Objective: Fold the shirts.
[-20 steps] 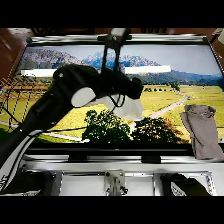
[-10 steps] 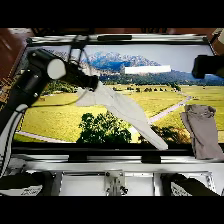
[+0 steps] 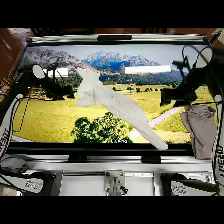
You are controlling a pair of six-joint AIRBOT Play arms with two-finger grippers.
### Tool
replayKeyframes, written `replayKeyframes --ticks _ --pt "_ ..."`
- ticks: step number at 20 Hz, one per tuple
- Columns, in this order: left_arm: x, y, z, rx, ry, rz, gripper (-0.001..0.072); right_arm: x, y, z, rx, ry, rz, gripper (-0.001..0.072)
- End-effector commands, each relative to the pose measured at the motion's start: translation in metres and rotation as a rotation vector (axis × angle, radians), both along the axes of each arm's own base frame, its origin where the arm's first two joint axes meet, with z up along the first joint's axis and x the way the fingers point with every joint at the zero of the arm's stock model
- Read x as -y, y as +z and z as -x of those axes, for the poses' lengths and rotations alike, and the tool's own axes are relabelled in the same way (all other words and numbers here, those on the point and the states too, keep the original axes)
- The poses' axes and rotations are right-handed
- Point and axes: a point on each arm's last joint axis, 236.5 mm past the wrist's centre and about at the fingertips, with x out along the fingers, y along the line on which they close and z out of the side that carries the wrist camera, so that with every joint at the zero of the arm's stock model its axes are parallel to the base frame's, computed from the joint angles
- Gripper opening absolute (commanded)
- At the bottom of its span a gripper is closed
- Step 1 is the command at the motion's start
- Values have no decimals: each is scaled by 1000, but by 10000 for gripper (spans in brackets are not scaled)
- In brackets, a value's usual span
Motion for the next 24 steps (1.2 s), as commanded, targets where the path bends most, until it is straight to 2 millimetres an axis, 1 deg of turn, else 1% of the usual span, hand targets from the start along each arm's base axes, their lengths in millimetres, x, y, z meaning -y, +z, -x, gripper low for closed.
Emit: replayKeyframes --ticks 1,2,5,7,8,9,12,13,15,16,19,22,24 --pt "13 -32 -26 51 42 67 639 0 -45 49 -195 0 -39 623" --pt "19 -37 -31 64 43 74 638 1 -52 57 -212 3 -37 623" --pt "26 -58 -30 34 38 76 629 2 -68 71 -237 -3 -29 623" --pt "31 -61 -31 35 28 94 628 2 -80 77 -251 19 -35 623" --pt "36 -59 -33 52 11 111 606 1 -87 82 -261 33 -37 623" --pt "39 -57 -37 70 9 125 532 0 -94 88 -273 41 -38 623" --pt "46 -52 -41 85 27 160 72 0 -111 107 -327 44 -41 623" --pt "46 -51 -42 86 27 161 33 -1 -116 114 -345 46 -47 623" --pt "46 -49 -42 93 19 160 33 -6 -124 123 -362 63 -76 623" --pt "46 -47 -42 99 1 157 32 -5 -130 124 -355 63 -73 623" --pt "48 -39 -41 101 -29 158 32 -4 -145 116 -296 50 -61 623" --pt "49 -28 -43 127 -57 156 32 18 -154 105 -241 76 31 623" --pt "49 -24 -43 134 -58 156 32 20 -154 106 -241 90 36 623"
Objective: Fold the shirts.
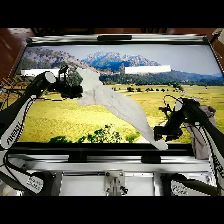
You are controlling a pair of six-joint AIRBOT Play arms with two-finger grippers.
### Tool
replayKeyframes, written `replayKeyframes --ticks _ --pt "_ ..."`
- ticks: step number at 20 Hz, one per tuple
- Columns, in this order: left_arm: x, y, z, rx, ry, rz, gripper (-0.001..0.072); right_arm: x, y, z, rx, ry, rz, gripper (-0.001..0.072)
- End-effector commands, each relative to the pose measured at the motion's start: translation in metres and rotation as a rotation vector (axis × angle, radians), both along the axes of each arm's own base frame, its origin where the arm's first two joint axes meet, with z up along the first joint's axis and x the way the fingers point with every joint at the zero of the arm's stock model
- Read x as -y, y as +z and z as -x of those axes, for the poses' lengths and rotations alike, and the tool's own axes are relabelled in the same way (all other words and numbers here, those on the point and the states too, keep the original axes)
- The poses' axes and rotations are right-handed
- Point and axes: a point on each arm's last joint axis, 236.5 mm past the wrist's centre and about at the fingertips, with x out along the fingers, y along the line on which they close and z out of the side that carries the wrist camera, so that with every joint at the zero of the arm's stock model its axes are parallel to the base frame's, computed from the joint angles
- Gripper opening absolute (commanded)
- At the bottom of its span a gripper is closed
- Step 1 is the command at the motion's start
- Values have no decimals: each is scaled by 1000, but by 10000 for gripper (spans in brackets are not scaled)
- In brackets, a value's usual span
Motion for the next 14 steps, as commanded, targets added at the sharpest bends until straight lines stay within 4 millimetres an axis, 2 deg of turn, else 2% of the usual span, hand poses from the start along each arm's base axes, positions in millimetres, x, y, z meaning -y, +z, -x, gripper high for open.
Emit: replayKeyframes --ticks 1,5,7,9,10,11,12,14 --pt "1 7 0 16 -16 -1 32 9 -6 -6 36 27 33 623" --pt "1 7 2 6 -21 0 32 4 -8 -12 62 17 16 621" --pt "1 7 4 -3 -26 0 32 -14 -8 -10 54 3 -62 451" --pt "2 10 3 1 -28 1 32 -36 -5 -7 47 -15 -158 434" --pt "2 11 3 3 -29 2 32 -41 -3 -6 45 -13 -184 398" --pt "2 13 2 5 -31 2 32 -40 -3 -5 41 -4 -185 194" --pt "3 16 1 8 -35 2 32 -36 -4 -3 33 3 -167 74" --pt "2 32 0 27 -76 -5 31 -28 1 -3 37 27 -139 71"
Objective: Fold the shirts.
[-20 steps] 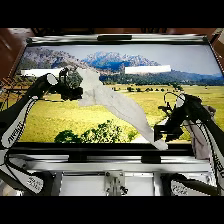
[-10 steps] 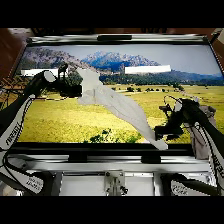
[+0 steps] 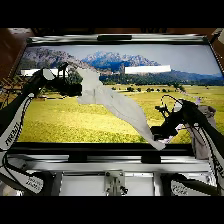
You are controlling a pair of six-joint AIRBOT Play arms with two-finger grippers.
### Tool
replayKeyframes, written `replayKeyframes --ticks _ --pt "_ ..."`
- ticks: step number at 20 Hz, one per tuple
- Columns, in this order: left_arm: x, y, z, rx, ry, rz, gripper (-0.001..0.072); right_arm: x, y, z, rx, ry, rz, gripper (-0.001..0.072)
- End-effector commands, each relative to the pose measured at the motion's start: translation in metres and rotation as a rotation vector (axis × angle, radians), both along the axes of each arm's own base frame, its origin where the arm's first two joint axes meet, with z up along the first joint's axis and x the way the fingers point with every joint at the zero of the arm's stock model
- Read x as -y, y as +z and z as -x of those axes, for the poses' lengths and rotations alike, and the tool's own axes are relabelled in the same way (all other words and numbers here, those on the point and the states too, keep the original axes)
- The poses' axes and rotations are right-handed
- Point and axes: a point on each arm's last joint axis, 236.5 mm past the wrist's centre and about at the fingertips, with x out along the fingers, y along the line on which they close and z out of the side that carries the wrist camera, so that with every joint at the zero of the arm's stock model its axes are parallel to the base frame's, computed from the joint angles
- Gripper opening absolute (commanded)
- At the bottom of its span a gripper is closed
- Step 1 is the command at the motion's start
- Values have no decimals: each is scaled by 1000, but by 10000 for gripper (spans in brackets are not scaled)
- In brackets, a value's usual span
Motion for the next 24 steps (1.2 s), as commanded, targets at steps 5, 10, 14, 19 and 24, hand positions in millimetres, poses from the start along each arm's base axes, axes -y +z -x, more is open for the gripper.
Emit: replayKeyframes --ticks 5,10,14,19,24 --pt "-41 179 -34 386 -84 -191 30 54 116 -75 386 105 215 71" --pt "-64 493 47 1161 50 -189 31 105 444 -115 1386 -64 479 70" --pt "-74 618 198 1527 150 -9 31 92 617 -13 1957 -226 382 70" --pt "-79 613 273 1519 115 -36 31 94 610 36 1930 -279 347 71" --pt "-92 514 229 1172 67 -217 31 111 537 -8 1596 -226 454 70"
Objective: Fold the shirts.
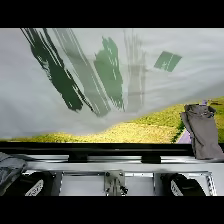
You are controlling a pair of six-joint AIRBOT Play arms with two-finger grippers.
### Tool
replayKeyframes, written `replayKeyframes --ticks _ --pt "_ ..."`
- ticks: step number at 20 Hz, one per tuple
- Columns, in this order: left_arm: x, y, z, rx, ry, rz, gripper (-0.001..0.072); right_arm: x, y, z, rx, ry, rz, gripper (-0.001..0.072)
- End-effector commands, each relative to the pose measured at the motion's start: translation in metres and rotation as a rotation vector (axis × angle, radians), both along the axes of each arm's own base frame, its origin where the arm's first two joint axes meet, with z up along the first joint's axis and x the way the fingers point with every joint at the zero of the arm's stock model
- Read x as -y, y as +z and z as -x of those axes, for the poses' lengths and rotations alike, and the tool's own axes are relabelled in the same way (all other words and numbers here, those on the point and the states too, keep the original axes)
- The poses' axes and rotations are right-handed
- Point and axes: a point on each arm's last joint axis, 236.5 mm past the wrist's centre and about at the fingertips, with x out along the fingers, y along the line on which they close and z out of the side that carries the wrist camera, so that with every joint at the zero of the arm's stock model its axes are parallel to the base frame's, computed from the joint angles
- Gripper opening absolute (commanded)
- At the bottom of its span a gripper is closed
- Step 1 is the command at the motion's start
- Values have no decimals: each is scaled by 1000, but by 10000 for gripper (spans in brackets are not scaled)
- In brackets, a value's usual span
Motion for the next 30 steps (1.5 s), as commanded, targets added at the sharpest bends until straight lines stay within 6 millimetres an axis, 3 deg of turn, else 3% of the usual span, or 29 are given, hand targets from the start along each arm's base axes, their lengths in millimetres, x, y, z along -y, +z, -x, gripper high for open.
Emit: replayKeyframes --ticks 1,4,8,11,13,15,18,20,22,23,25,26,27,28,30 --pt "-17 -80 -26 -258 78 -100 31 11 -58 -28 -261 -48 15 71" --pt "-27 -174 -61 -498 125 -171 31 7 -132 -88 -527 -42 2 71" --pt "-27 -308 -111 -716 135 -203 31 -21 -281 -173 -810 17 -116 71" --pt "-22 -375 -170 -762 175 -99 30 -35 -387 -245 -831 16 -223 71" --pt "-18 -408 -212 -780 199 -41 31 -56 -424 -285 -791 27 -380 71" --pt "-16 -440 -245 -817 220 4 31 -70 -439 -321 -688 14 -552 71" --pt "-14 -476 -273 -889 242 47 31 -70 -427 -354 -531 10 -638 71" --pt "-9 -495 -277 -932 236 70 33 -69 -425 -356 -516 11 -637 71" --pt "-6 -514 -267 -1017 249 102 39 -72 -434 -348 -570 6 -640 71" --pt "-6 -519 -259 -1057 249 97 146 -76 -440 -342 -610 6 -656 116" --pt "-10 -523 -241 -1144 255 72 631 -88 -443 -330 -672 29 -692 539" --pt "-20 -521 -228 -1209 263 32 701 -91 -438 -321 -709 54 -663 542" --pt "-35 -516 -215 -1266 270 -28 702 -83 -431 -310 -750 68 -575 542" --pt "-56 -508 -202 -1322 274 -99 700 -67 -427 -296 -801 51 -479 542" --pt "-87 -500 -169 -1455 265 -113 692 -17 -425 -248 -962 -71 -343 521"
